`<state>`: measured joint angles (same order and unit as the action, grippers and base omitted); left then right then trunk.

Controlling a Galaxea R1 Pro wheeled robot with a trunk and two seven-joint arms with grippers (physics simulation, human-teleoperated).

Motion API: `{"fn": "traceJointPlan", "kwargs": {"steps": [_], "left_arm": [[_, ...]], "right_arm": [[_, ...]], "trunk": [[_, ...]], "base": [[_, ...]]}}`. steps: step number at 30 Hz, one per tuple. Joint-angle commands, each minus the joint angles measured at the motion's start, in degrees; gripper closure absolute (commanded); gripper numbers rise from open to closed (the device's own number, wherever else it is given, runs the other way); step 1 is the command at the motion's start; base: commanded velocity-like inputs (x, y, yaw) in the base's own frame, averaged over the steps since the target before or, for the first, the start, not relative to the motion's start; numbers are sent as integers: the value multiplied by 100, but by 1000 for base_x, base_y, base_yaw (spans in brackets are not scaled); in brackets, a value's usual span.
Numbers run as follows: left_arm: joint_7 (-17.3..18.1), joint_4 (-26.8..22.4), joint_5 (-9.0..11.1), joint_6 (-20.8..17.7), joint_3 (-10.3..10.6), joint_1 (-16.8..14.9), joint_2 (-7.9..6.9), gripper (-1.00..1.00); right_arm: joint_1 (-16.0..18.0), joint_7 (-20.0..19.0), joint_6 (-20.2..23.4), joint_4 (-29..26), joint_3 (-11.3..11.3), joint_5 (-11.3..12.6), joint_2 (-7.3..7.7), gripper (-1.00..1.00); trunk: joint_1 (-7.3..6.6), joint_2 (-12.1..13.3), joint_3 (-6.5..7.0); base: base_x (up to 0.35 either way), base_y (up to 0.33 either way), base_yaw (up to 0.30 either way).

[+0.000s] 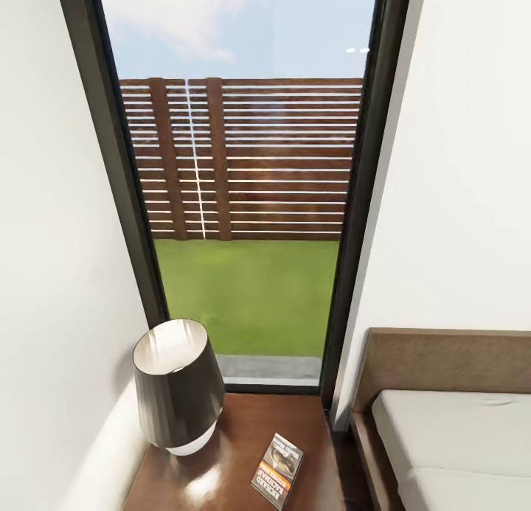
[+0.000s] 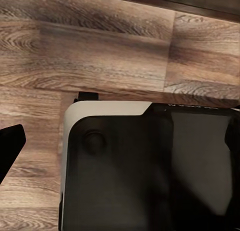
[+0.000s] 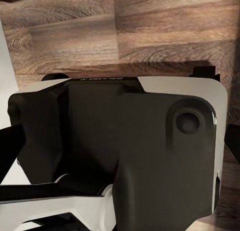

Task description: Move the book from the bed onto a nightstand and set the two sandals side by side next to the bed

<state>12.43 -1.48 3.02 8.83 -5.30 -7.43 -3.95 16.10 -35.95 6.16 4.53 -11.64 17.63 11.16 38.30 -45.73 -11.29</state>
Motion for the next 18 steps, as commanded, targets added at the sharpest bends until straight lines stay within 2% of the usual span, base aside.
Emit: {"fn": "traceJointPlan", "kwargs": {"steps": [1, 18], "left_arm": [[40, 8, 32, 4, -41, -5, -1, -100], [40, 8, 40, 4, -50, -4, 0, -100]], "right_arm": [[8, -27, 28, 11, -34, 63, 0, -100], [8, -32, 27, 8, -31, 70, 0, -100]], "trunk": [[1, -6, -8], [1, -6, -8]], "base": [[0, 0, 0], [0, 0, 0]]}}
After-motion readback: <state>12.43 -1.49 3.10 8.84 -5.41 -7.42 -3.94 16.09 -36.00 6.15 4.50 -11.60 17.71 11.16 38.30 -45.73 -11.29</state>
